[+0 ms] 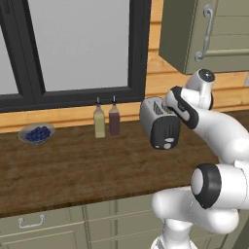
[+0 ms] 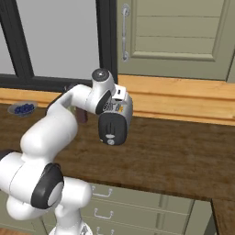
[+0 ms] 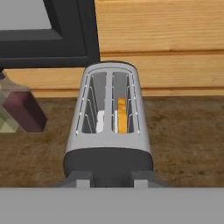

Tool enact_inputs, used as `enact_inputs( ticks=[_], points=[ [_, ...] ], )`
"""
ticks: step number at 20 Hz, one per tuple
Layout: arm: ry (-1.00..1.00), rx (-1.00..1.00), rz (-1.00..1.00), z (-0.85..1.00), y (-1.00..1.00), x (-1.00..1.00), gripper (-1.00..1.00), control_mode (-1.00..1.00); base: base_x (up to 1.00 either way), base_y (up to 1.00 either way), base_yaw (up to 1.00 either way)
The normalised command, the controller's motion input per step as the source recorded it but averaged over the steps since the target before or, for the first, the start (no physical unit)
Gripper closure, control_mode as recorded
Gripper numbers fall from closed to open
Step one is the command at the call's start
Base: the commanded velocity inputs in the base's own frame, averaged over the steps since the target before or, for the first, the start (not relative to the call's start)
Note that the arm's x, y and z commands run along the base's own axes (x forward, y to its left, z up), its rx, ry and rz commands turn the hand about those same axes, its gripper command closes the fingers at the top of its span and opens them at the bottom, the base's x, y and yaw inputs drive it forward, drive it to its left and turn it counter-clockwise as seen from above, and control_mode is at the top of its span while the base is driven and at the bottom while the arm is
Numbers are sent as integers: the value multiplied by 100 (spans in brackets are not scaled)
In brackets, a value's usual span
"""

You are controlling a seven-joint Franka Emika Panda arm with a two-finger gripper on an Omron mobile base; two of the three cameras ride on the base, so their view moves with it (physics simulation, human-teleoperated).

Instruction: Start the toaster. Once the lever pops up, take the bread to the plate on the dining counter.

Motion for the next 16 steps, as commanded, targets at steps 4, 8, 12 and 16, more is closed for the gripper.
enact_inputs(
  ticks=[4, 8, 12, 16],
  points=[
    [0, 0, 0, 0, 0, 16, -100, -100, 0, 0, 0],
    [0, 0, 0, 0, 0, 19, -100, -100, 0, 0, 0],
    [0, 0, 0, 0, 0, 21, -100, -100, 0, 0, 0],
    [0, -1, 0, 0, 0, 18, -100, -100, 0, 0, 0]
  ],
)
